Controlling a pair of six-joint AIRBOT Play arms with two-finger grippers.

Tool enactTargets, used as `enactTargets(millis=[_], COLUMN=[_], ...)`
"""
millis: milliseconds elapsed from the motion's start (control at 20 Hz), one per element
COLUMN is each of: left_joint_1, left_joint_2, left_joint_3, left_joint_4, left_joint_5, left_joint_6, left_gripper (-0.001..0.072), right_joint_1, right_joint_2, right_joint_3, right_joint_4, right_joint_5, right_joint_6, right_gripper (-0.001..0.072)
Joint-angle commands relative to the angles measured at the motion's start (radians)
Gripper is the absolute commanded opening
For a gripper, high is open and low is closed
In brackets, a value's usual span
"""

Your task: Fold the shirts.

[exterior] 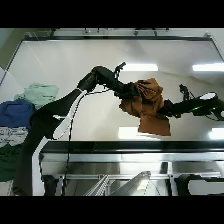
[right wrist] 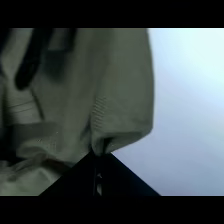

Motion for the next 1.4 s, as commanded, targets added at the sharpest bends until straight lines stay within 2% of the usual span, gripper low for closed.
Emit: enactTargets(millis=[0, 150, 250, 300, 350, 600, 650, 850, 900, 950, 1000, 1050, 1200, 1350], left_joint_1=[-0.003, -0.011, 0.016, 0.040, 0.067, 0.148, 0.148, 0.104, 0.087, 0.072, 0.063, 0.060, 0.089, 0.155], left_joint_2=[-0.002, 0.002, 0.023, 0.042, 0.063, 0.099, 0.082, -0.014, -0.036, -0.056, -0.068, -0.068, -0.007, 0.165], left_joint_3=[0.000, 0.002, 0.036, 0.057, 0.058, -0.084, -0.094, -0.037, -0.004, 0.032, 0.056, 0.063, 0.062, 0.062], left_joint_4=[0.074, 0.082, 0.054, 0.059, 0.071, 0.125, 0.124, 0.033, 0.018, 0.018, 0.019, 0.017, -0.019, -0.026], left_joint_5=[-0.012, 0.002, 0.081, 0.124, 0.135, 0.101, 0.092, 0.093, 0.091, 0.092, 0.092, 0.092, 0.104, 0.190], left_joint_6=[-0.013, -0.027, -0.018, -0.018, -0.018, -0.030, -0.031, -0.036, -0.036, -0.036, -0.036, -0.035, -0.013, 0.022], left_gripper=[0.0486, 0.0484, 0.0488, 0.0519, 0.0587, 0.0587, 0.0634, 0.0649, 0.0628, 0.0550, 0.0306, 0.0021, 0.0026, 0.0026], right_joint_1=[0.010, 0.010, 0.009, 0.009, 0.010, 0.011, 0.011, 0.011, 0.011, 0.011, 0.011, 0.011, 0.008, -0.035], right_joint_2=[-0.002, -0.002, -0.002, -0.002, -0.002, -0.003, -0.002, -0.002, -0.002, -0.002, -0.002, -0.002, 0.018, 0.155], right_joint_3=[0.002, 0.002, 0.002, 0.002, 0.002, 0.002, 0.002, 0.002, 0.002, 0.002, 0.002, 0.002, 0.002, 0.002], right_joint_4=[0.054, 0.064, 0.064, 0.064, 0.064, 0.064, 0.064, 0.064, 0.064, 0.064, 0.064, 0.064, 0.082, 0.259], right_joint_5=[0.017, 0.017, 0.025, 0.032, 0.037, 0.036, 0.036, 0.036, 0.036, 0.037, 0.043, 0.048, 0.106, 0.261], right_joint_6=[-0.031, -0.037, -0.038, -0.038, -0.038, -0.038, -0.042, -0.045, -0.046, -0.048, -0.049, -0.050, -0.091, -0.213], right_gripper=[0.0016, 0.0016, 0.0016, 0.0016, 0.0016, 0.0016, 0.0016, 0.0016, 0.0016, 0.0015, 0.0016, 0.0015, 0.0015, 0.0015])
